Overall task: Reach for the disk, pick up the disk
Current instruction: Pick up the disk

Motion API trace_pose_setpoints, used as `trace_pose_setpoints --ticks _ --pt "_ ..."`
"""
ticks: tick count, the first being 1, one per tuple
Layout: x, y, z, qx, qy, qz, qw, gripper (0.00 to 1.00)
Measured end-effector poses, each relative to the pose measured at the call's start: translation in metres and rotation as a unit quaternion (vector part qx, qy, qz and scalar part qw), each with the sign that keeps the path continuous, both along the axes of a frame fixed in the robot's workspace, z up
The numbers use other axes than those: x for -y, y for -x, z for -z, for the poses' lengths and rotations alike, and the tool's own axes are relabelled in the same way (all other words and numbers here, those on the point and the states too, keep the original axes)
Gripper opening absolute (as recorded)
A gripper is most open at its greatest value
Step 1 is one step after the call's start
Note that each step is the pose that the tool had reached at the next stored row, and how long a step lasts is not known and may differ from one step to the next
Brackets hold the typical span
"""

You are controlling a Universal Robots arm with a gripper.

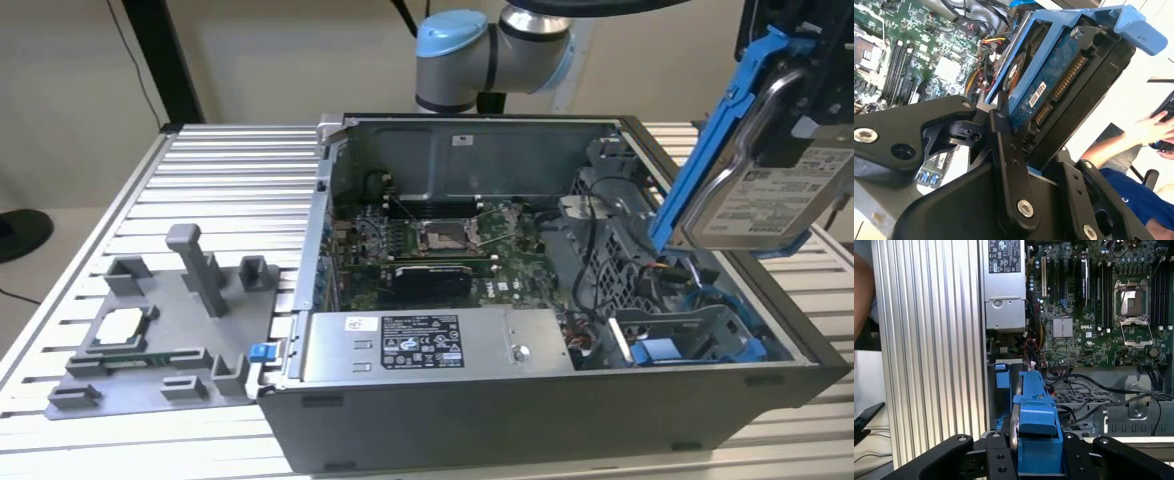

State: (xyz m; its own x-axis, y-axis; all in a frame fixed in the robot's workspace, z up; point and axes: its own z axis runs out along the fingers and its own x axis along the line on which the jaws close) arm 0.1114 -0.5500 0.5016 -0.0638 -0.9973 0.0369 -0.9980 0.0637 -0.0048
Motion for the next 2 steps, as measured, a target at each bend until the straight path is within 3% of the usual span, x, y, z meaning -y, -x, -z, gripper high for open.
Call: trace_pose_setpoints --ticks 2 --pt "0.0000 0.0000 0.0000 0.0000 0.0000 0.000 1.0000 0.00"
